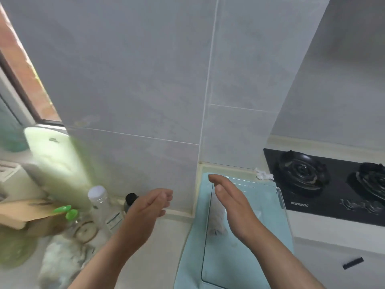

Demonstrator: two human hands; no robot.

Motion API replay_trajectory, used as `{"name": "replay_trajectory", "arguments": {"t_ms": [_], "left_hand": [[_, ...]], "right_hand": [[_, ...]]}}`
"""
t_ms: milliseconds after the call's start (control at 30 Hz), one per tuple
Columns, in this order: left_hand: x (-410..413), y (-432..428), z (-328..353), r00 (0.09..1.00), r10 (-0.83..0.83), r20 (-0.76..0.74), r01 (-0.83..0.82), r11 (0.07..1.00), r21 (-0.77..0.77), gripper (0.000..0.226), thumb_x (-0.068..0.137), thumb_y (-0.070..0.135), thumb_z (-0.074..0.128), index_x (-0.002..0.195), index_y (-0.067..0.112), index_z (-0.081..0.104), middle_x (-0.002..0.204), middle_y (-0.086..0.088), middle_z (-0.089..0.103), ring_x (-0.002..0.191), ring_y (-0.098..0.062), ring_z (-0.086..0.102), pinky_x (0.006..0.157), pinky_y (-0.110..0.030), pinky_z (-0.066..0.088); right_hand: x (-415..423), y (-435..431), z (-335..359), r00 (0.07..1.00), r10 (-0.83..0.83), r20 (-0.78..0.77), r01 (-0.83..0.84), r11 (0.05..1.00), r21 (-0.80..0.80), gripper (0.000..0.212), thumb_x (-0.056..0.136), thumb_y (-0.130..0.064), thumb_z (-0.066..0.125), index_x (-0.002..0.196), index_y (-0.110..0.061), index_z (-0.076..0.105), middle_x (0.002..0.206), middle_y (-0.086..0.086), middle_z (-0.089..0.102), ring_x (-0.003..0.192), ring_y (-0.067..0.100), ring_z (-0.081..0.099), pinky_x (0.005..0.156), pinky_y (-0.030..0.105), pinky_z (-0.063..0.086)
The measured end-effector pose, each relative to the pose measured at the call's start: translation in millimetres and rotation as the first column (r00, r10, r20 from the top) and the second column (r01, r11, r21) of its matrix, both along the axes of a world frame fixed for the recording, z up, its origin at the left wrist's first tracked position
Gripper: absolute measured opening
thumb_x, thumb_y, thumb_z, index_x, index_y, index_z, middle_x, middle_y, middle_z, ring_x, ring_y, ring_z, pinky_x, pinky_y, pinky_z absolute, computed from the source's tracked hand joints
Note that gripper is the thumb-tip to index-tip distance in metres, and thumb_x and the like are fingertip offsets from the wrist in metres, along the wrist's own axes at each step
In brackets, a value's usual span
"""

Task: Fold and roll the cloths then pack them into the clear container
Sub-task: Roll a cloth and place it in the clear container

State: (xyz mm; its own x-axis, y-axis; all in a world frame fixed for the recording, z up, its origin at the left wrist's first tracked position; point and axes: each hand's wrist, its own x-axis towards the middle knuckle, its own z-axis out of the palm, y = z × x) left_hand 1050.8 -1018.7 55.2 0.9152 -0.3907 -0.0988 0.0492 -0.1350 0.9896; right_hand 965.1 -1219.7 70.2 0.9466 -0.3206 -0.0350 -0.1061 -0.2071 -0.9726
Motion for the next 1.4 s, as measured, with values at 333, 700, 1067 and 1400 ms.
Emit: {"name": "replay_trajectory", "arguments": {"t_ms": [333,700,1067,1400], "left_hand": [[-140,18,29,0.89,0.439,0.126,-0.442,0.897,-0.004,0.03,0.102,0.013,0.041,0.101,0.019,0.07,0.098,-0.001,0.072,0.095,-0.016,0.066,0.083,-0.029,0.052],[-346,51,55,0.571,0.789,0.227,-0.808,0.589,-0.011,0.019,0.098,0.029,0.05,0.108,0.029,0.066,0.103,0.015,0.071,0.099,-0.004,0.065,0.085,-0.029,0.052],[-533,142,62,0.099,0.98,0.172,-0.988,0.117,-0.101,0.028,0.086,0.04,0.048,0.105,0.031,0.067,0.104,0.007,0.072,0.1,-0.005,0.066,0.088,-0.031,0.053],[-773,242,49,-0.309,0.941,0.135,-0.945,-0.288,-0.156,0.021,0.101,0.023,0.047,0.107,0.024,0.067,0.108,0.0,0.07,0.106,-0.014,0.065,0.088,-0.032,0.051]], "right_hand": [[-48,0,18,0.908,0.411,0.075,-0.409,0.911,-0.043,0.033,0.103,-0.032,0.041,0.133,-0.035,0.052,0.131,-0.028,0.051,0.114,-0.026,0.038,0.088,0.003,0.033],[-153,63,49,0.586,0.797,0.146,-0.8,0.598,-0.056,0.028,0.091,-0.044,0.047,0.117,-0.05,0.055,0.122,-0.032,0.057,0.112,-0.02,0.047,0.093,0.012,0.037],[-280,223,66,0.135,0.977,0.164,-0.983,0.152,-0.098,0.045,0.083,-0.047,0.044,0.127,-0.04,0.053,0.125,-0.028,0.055,0.114,-0.019,0.046,0.088,0.005,0.038],[-477,377,61,-0.202,0.974,0.106,-0.979,-0.197,-0.058,0.044,0.082,-0.048,0.044,0.124,-0.042,0.054,0.123,-0.029,0.056,0.109,-0.021,0.047,0.085,0.006,0.038]]}}
